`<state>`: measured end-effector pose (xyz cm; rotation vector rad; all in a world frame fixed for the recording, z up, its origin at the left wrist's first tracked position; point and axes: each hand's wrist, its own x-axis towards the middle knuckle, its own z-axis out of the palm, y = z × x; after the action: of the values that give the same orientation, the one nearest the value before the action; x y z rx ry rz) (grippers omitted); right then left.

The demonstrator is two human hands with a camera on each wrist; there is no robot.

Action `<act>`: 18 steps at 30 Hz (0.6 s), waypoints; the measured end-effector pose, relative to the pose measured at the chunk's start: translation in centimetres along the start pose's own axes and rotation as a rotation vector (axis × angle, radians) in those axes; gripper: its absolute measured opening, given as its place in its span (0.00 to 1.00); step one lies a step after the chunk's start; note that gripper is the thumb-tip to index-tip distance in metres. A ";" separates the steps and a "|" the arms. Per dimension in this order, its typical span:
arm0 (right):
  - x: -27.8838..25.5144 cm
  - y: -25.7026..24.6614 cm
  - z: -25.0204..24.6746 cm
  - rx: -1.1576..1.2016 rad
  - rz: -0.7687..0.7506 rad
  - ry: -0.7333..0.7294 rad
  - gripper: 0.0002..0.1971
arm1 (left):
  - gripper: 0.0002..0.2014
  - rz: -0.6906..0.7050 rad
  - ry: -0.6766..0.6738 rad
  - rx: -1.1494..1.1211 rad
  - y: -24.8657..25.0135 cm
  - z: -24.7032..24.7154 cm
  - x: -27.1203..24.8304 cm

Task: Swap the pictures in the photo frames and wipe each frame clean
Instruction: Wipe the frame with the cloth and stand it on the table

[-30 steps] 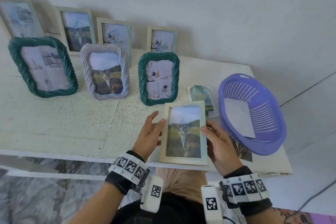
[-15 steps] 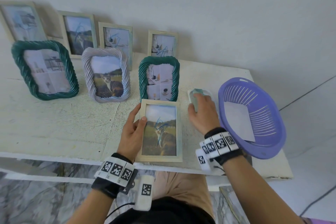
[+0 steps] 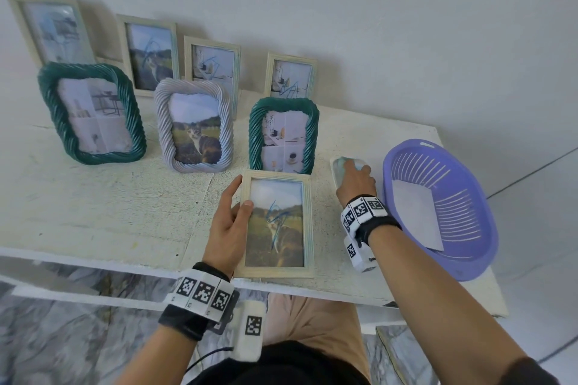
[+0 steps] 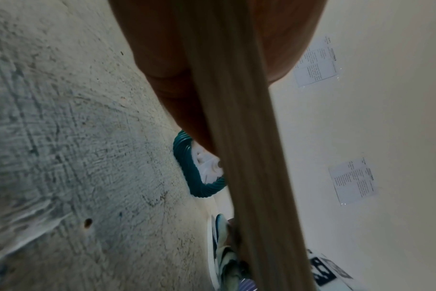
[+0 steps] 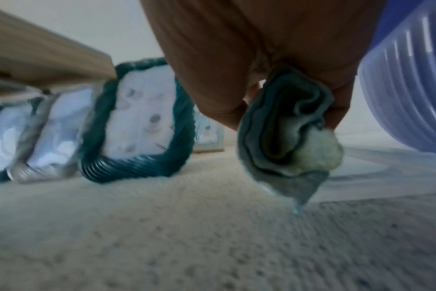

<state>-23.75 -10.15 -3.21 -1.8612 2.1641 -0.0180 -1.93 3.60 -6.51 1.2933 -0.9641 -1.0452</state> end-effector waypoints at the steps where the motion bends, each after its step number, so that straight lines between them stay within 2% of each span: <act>1: -0.3 0.1 -0.1 0.018 -0.026 0.021 0.28 | 0.22 0.000 0.001 -0.001 0.1 0.1 0.0; 5: -3.8 -0.2 -1.6 0.211 -0.132 0.172 0.26 | 0.25 0.001 -0.008 0.005 0.3 0.1 0.0; 8: -8.3 -0.9 -2.9 0.307 -0.297 0.293 0.25 | 0.24 0.045 -0.007 0.035 0.7 0.4 -0.2; 12: -13.5 -2.1 -2.8 0.294 -0.564 0.259 0.25 | 0.23 0.105 0.008 0.073 1.6 1.0 -0.6; 15: -14.7 -3.0 -1.3 0.196 -0.568 0.247 0.20 | 0.23 0.146 -0.004 0.092 1.9 1.3 -0.8; 18: -14.3 -3.8 -0.4 0.263 -0.484 0.283 0.16 | 0.23 0.184 -0.013 0.123 2.3 1.8 -1.2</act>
<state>-18.40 2.99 0.88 -2.2701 1.7007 -0.6650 -3.84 4.27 -4.10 1.2722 -1.1491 -0.8644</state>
